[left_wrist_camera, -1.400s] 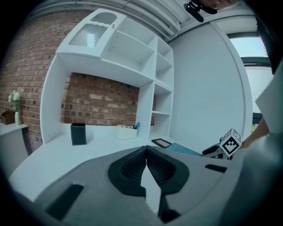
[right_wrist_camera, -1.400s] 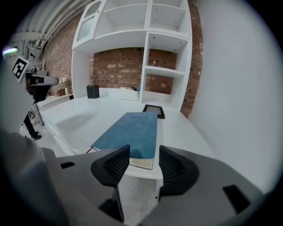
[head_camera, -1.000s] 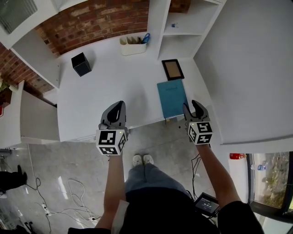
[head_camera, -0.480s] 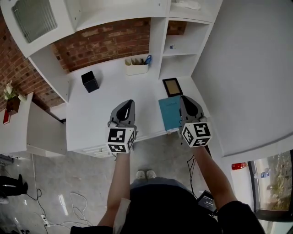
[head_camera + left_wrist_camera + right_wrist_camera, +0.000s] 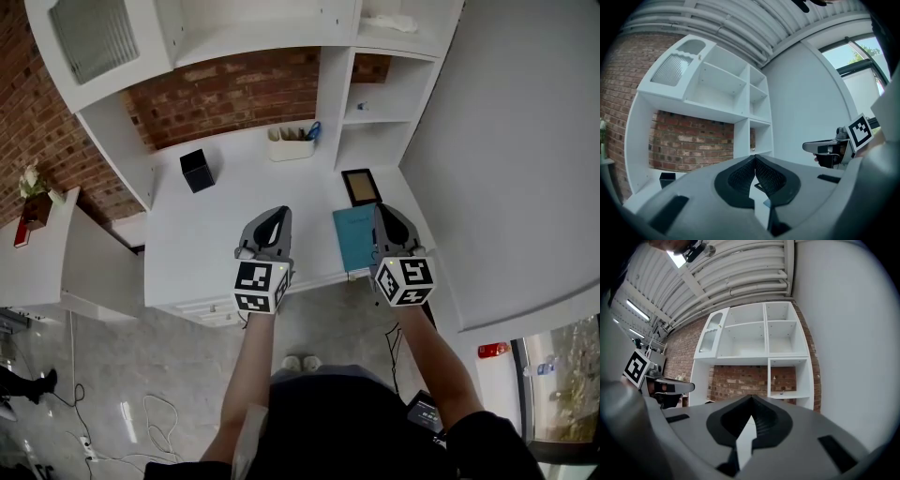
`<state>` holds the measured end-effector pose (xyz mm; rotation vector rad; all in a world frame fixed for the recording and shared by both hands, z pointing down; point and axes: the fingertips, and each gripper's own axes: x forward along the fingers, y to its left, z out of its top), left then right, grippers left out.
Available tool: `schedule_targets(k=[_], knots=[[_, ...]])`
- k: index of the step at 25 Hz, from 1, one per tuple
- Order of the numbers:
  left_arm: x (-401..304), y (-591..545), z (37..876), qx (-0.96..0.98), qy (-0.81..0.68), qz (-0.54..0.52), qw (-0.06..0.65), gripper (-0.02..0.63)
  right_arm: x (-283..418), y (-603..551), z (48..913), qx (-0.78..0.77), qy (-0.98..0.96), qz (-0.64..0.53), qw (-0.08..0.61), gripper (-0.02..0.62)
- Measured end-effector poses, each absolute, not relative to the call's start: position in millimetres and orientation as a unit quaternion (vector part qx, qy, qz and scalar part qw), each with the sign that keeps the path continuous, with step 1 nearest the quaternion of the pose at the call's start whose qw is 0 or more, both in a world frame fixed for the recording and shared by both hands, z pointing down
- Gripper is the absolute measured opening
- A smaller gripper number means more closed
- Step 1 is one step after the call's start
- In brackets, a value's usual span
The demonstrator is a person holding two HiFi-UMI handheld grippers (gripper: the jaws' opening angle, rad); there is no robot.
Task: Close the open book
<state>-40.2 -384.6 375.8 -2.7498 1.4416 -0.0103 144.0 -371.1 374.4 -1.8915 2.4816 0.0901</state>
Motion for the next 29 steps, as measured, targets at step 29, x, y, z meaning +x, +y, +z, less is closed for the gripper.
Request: schedule_targets(k=[29], knots=[[-46.9,-377.0,381.4,-0.883,0.469,-0.008,0.011,0.009,139.6,-363.3,390.8,-0.602,0.798,0.015,-0.017,-0.003]])
